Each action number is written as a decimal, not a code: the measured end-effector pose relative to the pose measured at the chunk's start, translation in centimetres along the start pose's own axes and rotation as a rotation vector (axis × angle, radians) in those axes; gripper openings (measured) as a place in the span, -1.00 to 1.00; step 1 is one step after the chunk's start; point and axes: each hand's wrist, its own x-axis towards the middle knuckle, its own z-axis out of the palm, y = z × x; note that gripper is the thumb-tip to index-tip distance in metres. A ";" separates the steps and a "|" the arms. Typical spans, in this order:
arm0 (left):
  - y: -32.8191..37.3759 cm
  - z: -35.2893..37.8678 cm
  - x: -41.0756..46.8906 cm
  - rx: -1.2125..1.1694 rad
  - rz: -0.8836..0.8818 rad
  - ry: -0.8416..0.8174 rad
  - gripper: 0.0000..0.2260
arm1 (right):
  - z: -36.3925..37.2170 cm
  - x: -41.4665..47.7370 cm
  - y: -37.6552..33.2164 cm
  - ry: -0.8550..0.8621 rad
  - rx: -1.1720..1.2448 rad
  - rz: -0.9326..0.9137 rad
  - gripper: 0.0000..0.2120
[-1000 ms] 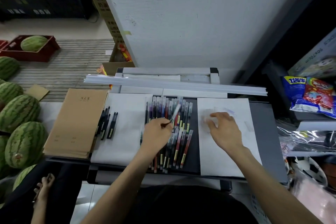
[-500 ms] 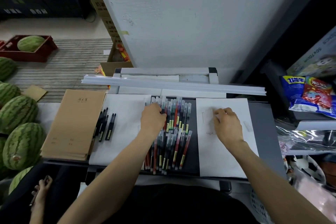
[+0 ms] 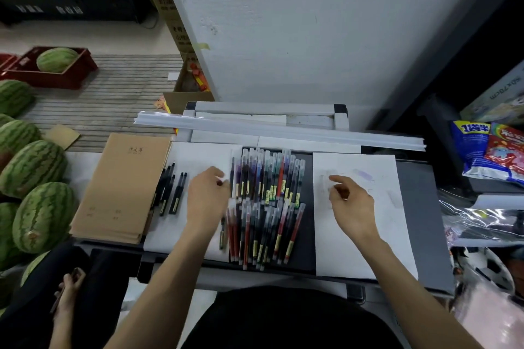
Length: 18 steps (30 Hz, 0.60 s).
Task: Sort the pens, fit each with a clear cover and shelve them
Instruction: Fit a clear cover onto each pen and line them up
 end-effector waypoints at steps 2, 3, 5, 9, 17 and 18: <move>-2.7 -1.4 0.8 0.047 -0.032 0.075 -0.81 | 0.2 -0.8 -0.7 -0.050 0.201 0.081 -0.73; -4.0 -2.0 1.2 0.091 -0.035 0.095 -0.84 | 0.4 -1.2 -1.1 -0.081 0.319 0.123 -0.71; -6.2 -2.8 1.9 0.183 -0.057 0.094 -0.97 | 0.6 -2.0 -2.1 -0.152 0.541 0.210 -0.66; -8.6 -2.7 2.3 0.290 -0.075 0.046 -0.80 | 0.4 -3.5 -3.6 -0.274 0.794 0.307 -0.77; -9.0 -2.4 1.6 0.322 -0.067 0.017 -0.89 | 0.2 -5.0 -4.4 -0.321 0.898 0.318 -0.79; -8.7 -2.5 1.3 0.319 -0.060 0.020 -0.88 | 0.0 -5.1 -4.3 -0.323 0.887 0.317 -0.81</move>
